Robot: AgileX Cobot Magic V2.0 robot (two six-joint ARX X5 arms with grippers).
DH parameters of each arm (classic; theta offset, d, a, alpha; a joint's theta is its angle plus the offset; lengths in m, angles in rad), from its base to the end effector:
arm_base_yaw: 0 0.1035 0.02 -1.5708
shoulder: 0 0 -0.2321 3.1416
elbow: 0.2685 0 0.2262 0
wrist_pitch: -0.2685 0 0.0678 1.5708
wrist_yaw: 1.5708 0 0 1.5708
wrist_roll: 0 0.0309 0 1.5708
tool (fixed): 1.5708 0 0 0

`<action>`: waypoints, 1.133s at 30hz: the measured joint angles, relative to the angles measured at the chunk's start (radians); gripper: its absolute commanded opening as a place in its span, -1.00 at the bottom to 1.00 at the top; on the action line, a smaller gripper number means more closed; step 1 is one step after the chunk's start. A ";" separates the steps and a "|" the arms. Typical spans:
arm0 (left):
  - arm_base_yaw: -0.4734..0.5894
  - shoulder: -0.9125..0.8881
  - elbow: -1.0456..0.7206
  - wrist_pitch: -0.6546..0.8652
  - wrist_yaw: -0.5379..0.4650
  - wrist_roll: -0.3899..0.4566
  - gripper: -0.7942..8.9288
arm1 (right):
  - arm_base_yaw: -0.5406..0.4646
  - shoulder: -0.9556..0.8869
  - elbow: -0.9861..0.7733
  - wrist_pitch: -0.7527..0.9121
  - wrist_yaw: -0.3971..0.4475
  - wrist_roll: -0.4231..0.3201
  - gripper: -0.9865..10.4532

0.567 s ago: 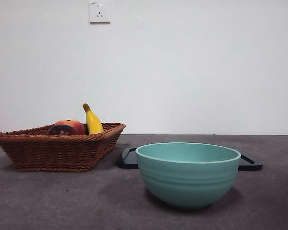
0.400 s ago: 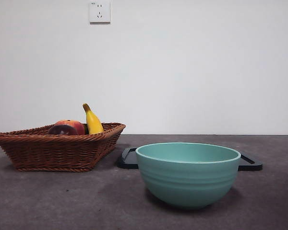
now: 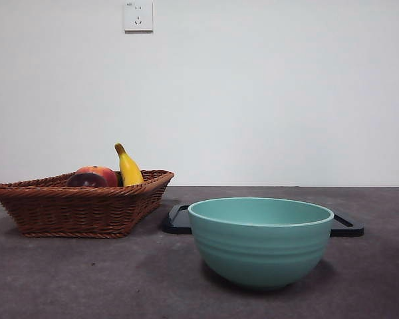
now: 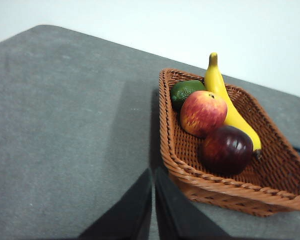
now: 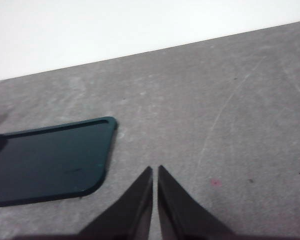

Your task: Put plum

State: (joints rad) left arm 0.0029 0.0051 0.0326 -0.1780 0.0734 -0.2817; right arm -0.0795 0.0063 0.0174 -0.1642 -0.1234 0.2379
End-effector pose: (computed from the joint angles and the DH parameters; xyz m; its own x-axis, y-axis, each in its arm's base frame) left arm 0.1018 -0.0020 0.1559 0.9862 -0.0705 -0.1495 0.0252 0.9581 -0.2854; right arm 0.1026 -0.0044 0.1524 0.9875 0.0448 -0.1513 -0.0054 0.9679 0.2512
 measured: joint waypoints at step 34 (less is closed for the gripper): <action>0.000 0.506 0.661 -0.420 0.423 0.084 -0.82 | 0.008 0.481 0.755 -0.525 -0.346 -0.103 -0.82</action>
State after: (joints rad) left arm 0.0025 0.5114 0.6933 -0.5980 0.4965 -0.1982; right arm -0.0719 0.4877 0.7727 -0.6895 -0.4698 0.1345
